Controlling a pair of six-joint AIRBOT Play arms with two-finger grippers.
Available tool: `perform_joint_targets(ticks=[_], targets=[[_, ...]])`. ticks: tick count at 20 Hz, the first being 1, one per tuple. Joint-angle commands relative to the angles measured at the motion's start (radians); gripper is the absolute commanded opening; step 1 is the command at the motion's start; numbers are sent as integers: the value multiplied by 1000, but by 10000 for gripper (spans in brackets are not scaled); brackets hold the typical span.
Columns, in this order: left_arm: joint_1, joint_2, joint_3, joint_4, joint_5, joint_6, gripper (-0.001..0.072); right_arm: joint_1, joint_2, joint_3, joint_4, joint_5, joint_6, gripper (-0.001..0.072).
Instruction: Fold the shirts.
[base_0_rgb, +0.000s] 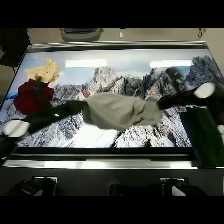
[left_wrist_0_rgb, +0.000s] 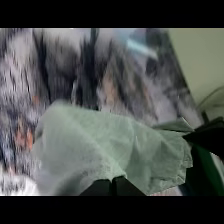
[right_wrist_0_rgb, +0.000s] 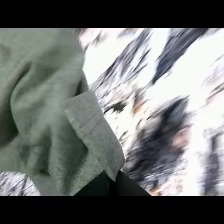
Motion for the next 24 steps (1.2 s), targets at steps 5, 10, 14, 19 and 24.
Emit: perform_joint_targets(ticks=[5, 10, 14, 19, 24], targets=[[390, 286, 427, 44, -19, -92, 23, -12, 565, 349, -333, -270, 87, 41], [517, 318, 455, 54, -117, -203, 23, -12, 658, 350, -348, -125, 154, 41], [520, 280, 454, 150, -324, -233, 24, -12, 597, 350, -348, 24, 154, 42], [520, 129, 443, 267, -469, -270, 24, -12, 358, 349, -348, 105, 153, 42], [494, -249, 343, 271, -499, -259, 28, -12, -129, 349, -298, 82, 154, 42]])
